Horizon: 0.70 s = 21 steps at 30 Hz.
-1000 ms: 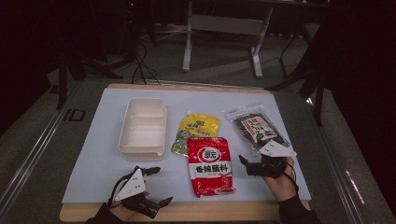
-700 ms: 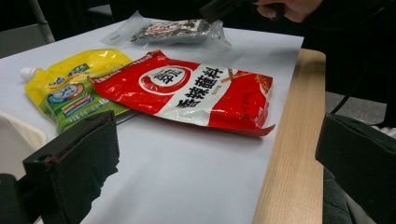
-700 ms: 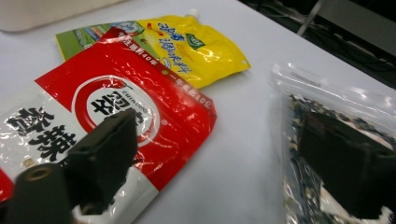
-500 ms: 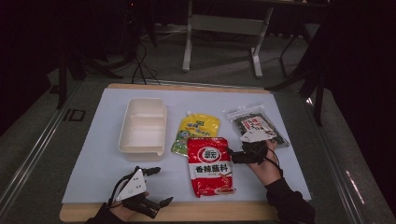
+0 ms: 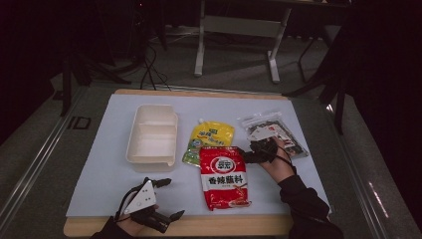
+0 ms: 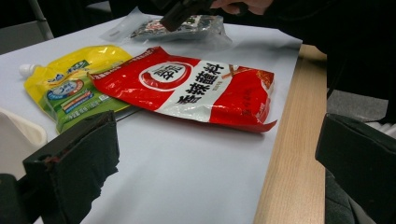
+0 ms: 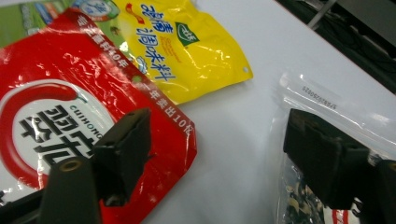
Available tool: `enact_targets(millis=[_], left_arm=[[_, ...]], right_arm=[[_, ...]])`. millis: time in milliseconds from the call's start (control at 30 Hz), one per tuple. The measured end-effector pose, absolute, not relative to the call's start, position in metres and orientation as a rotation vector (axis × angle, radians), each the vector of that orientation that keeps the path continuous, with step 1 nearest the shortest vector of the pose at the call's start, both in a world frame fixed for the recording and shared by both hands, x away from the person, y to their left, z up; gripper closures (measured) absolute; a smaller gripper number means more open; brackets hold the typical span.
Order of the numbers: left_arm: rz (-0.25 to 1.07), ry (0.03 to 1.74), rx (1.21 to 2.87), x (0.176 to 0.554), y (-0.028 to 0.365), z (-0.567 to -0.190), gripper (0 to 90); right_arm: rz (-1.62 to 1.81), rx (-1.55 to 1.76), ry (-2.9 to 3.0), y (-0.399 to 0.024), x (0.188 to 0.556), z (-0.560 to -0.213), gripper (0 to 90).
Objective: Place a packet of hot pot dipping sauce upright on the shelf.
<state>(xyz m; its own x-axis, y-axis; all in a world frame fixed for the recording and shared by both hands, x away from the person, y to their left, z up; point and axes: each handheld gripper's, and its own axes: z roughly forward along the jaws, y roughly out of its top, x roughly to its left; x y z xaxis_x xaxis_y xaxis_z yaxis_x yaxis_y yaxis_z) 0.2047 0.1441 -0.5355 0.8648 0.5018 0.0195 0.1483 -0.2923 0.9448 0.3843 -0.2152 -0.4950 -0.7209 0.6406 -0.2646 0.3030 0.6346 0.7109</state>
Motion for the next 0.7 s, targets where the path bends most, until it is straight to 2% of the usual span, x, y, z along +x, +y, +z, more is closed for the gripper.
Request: enact_targets(millis=[133,300,500,567,600,700], left_arm=[[0.369,0.487,1.861,0.205,0.144,-0.536,0.6],[0.368,0.487,1.861,0.205,0.144,-0.536,0.6],[0.367,0.485,1.863,0.205,0.144,-0.536,0.6],[0.366,0.485,1.865,0.205,0.143,-0.536,0.6],[0.366,0.485,1.864,0.205,0.143,-0.536,0.6],[0.363,0.484,1.866,0.205,0.143,-0.536,0.6]], right_arm=[[0.869,0.707,2.408,-0.211,0.391,-0.498,26.5],[0.873,0.686,2.483,-0.21,0.398,-0.501,37.2],[0.869,0.688,2.528,-0.208,0.405,-0.503,42.7],[0.85,0.685,2.539,-0.207,0.409,-0.506,45.9],[0.84,0.686,2.545,-0.206,0.41,-0.507,50.6],[0.811,0.68,2.565,-0.204,0.413,-0.51,52.0]])
